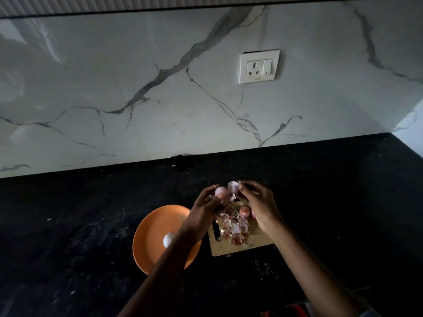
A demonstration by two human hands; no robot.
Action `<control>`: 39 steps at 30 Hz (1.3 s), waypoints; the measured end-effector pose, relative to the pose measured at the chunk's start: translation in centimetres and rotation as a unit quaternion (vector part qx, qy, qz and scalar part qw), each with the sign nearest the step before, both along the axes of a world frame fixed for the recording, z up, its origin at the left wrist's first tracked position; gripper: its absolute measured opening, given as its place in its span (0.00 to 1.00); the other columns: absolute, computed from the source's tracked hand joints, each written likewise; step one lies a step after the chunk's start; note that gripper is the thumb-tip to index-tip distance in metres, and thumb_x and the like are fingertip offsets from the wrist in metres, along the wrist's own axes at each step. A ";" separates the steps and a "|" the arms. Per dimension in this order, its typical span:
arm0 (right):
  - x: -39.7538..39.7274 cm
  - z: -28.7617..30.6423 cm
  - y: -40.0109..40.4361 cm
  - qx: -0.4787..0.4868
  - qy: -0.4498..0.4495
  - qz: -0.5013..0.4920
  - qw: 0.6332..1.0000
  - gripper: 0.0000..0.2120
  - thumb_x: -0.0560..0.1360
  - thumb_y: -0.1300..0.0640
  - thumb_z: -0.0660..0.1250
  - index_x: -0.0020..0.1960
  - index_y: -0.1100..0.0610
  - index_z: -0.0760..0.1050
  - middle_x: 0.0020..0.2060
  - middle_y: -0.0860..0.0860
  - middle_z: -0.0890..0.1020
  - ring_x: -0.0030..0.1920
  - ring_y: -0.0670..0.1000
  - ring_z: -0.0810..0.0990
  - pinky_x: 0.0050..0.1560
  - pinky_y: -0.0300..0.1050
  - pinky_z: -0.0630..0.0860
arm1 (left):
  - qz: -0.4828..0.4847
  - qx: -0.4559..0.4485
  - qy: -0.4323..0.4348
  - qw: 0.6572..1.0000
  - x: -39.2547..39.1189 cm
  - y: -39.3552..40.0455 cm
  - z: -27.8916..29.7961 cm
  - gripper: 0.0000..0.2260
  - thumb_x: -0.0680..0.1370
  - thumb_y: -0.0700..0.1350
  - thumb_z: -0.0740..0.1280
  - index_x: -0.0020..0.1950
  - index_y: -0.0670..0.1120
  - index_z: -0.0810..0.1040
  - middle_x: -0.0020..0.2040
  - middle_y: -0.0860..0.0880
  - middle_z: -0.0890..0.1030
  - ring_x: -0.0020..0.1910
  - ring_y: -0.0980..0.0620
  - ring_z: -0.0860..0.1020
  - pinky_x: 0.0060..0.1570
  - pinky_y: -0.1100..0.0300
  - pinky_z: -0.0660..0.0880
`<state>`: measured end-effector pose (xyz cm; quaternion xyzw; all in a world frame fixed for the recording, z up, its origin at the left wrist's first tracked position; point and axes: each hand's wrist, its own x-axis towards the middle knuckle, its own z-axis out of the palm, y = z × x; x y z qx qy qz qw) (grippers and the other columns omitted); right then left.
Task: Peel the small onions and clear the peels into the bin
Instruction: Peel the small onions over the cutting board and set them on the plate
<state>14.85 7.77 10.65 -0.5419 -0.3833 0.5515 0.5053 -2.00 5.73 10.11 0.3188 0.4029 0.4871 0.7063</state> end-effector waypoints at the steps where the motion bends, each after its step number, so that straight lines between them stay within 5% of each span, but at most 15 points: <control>1: 0.0 0.1 0.1 0.003 0.008 0.006 1.000 0.08 0.77 0.60 0.71 0.56 0.59 0.81 0.50 0.58 0.86 0.51 0.56 0.86 0.49 0.49 0.82 | -0.004 0.011 0.015 1.000 0.0 0.0 0.1 0.15 0.81 0.35 0.64 0.67 0.40 0.71 0.52 0.43 0.84 0.51 0.47 0.84 0.51 0.56 0.81; 7: -0.2 0.5 0.1 -0.050 0.122 -0.003 0.991 0.09 0.79 0.62 0.68 0.58 0.61 0.81 0.49 0.56 0.86 0.46 0.50 0.85 0.33 0.34 0.76 | -0.002 0.023 0.024 0.999 -0.3 0.7 0.7 0.19 0.72 0.41 0.69 0.63 0.42 0.74 0.51 0.45 0.85 0.50 0.50 0.83 0.53 0.57 0.81; 11: 1.3 0.2 0.9 -0.061 0.277 -0.084 0.955 0.11 0.79 0.66 0.65 0.61 0.65 0.78 0.54 0.57 0.85 0.52 0.48 0.85 0.44 0.35 0.80 | 0.033 0.006 0.024 0.999 -1.0 1.0 -0.3 0.08 0.79 0.42 0.64 0.57 0.45 0.78 0.49 0.48 0.84 0.49 0.51 0.82 0.51 0.57 0.78; 13: 2.5 -0.3 1.2 -0.054 0.155 -0.073 0.984 0.11 0.81 0.64 0.64 0.61 0.65 0.78 0.53 0.56 0.85 0.50 0.47 0.86 0.44 0.35 0.80 | 0.045 -0.007 0.031 0.998 -1.8 1.3 -0.8 0.07 0.80 0.43 0.65 0.55 0.43 0.77 0.47 0.47 0.83 0.48 0.51 0.81 0.49 0.57 0.77; 15: 3.1 -1.2 1.1 -0.044 -0.081 -0.024 0.995 0.11 0.81 0.59 0.65 0.61 0.61 0.79 0.47 0.51 0.85 0.45 0.48 0.86 0.38 0.36 0.80 | 0.030 -0.009 0.038 0.999 -2.1 1.7 -0.9 0.11 0.78 0.46 0.69 0.56 0.41 0.76 0.47 0.46 0.82 0.49 0.50 0.81 0.51 0.56 0.77; 18: 2.9 -2.3 0.6 -0.031 -0.320 0.102 0.941 0.15 0.81 0.47 0.63 0.60 0.56 0.79 0.45 0.49 0.85 0.42 0.51 0.85 0.37 0.44 0.80 | 0.051 -0.037 0.022 0.998 -1.6 1.9 -0.8 0.12 0.77 0.44 0.68 0.57 0.39 0.75 0.48 0.44 0.83 0.49 0.49 0.82 0.51 0.55 0.79; 20: 2.4 -2.6 0.3 -0.007 -0.398 0.152 0.905 0.19 0.80 0.45 0.65 0.65 0.55 0.77 0.54 0.52 0.85 0.47 0.49 0.84 0.38 0.31 0.75 | 0.052 -0.050 0.008 0.997 -1.1 2.0 -1.0 0.08 0.80 0.41 0.65 0.57 0.40 0.73 0.50 0.42 0.81 0.51 0.47 0.82 0.50 0.55 0.80; 24: 1.0 -1.2 -0.2 0.107 -0.364 0.153 0.912 0.25 0.77 0.48 0.71 0.71 0.54 0.73 0.64 0.47 0.78 0.60 0.41 0.78 0.50 0.24 0.72 | 0.071 -0.069 0.010 0.995 -0.4 2.3 -1.2 0.06 0.81 0.41 0.66 0.54 0.45 0.70 0.49 0.42 0.80 0.48 0.46 0.81 0.48 0.53 0.81; 28: -0.1 -0.3 -0.1 0.222 -0.342 0.154 0.900 0.21 0.72 0.60 0.76 0.64 0.56 0.79 0.57 0.48 0.82 0.54 0.31 0.77 0.54 0.24 0.71 | 0.051 -0.043 0.012 0.998 0.3 2.0 -1.0 0.05 0.81 0.42 0.65 0.55 0.45 0.71 0.46 0.44 0.83 0.42 0.49 0.82 0.45 0.54 0.79; 32: -0.1 -0.8 0.2 0.244 -0.370 0.128 0.887 0.17 0.74 0.60 0.75 0.62 0.57 0.80 0.56 0.49 0.84 0.55 0.40 0.80 0.54 0.25 0.73 | 0.045 -0.068 -0.001 0.997 0.6 2.1 -0.9 0.04 0.83 0.44 0.62 0.56 0.44 0.72 0.46 0.44 0.83 0.45 0.47 0.81 0.49 0.52 0.80; 39: 0.3 -0.6 0.3 0.228 -0.378 0.135 0.887 0.13 0.78 0.53 0.71 0.61 0.56 0.81 0.55 0.47 0.85 0.51 0.31 0.78 0.51 0.23 0.72 | 0.040 -0.073 -0.012 0.996 0.2 2.0 -1.4 0.04 0.81 0.42 0.64 0.54 0.42 0.73 0.48 0.39 0.82 0.49 0.43 0.82 0.49 0.50 0.81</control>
